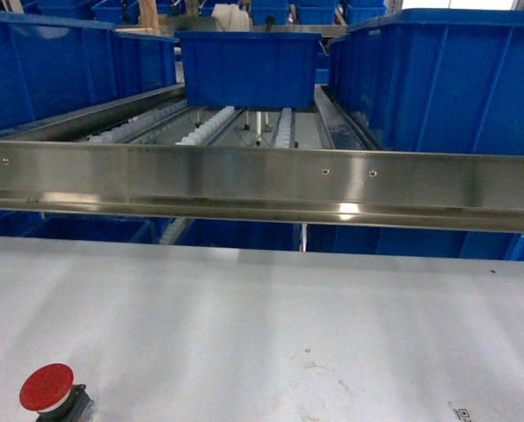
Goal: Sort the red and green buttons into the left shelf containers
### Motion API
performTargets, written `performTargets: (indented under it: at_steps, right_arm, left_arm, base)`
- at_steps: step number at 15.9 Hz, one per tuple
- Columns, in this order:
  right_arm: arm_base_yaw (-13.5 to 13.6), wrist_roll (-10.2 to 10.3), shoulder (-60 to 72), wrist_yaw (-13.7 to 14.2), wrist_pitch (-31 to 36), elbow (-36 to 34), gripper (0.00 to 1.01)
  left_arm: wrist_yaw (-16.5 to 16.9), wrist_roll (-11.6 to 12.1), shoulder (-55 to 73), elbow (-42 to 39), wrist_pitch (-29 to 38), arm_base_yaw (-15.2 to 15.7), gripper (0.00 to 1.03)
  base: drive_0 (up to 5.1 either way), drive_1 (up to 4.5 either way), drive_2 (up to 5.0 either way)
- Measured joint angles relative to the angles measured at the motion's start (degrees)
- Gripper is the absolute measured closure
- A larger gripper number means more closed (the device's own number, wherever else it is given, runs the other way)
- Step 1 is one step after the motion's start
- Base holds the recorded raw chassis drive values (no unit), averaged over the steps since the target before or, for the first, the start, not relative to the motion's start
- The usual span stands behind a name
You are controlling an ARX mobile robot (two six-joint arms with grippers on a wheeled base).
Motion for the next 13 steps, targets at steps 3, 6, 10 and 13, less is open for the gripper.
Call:
performTargets:
  at_steps: [3, 6, 10, 13]
  right_arm:
    - [0.00, 0.00, 0.00, 0.00, -0.02, 0.00, 0.03]
    - [-0.57, -0.04, 1.20, -0.09, 2.82, -0.02, 0.03]
    - [-11.02, -1.31, 36.81, -7.32, 36.52, 0.85, 0.03]
    - [-11.87, -7.10, 66.14, -8.00, 45.44, 12.31, 0.03]
  left_arm:
    - [0.00, 0.02, 0.00, 0.00, 0.00, 0.00, 0.05]
    - [-0.02, 0.02, 0.00, 0.00, -0.02, 0.00, 0.05]
    - [2.51, 0.90, 28.96, 1.88, 28.30, -0.98, 0.05]
    - [2.58, 2.49, 57.72, 15.06, 41.03, -2.60, 0.05]
  base:
    - [0.0, 0.00, 0.0]
    - [0.0, 0.00, 0.0]
    - [0.0, 0.00, 0.0]
    - [0.0, 0.00, 0.0]
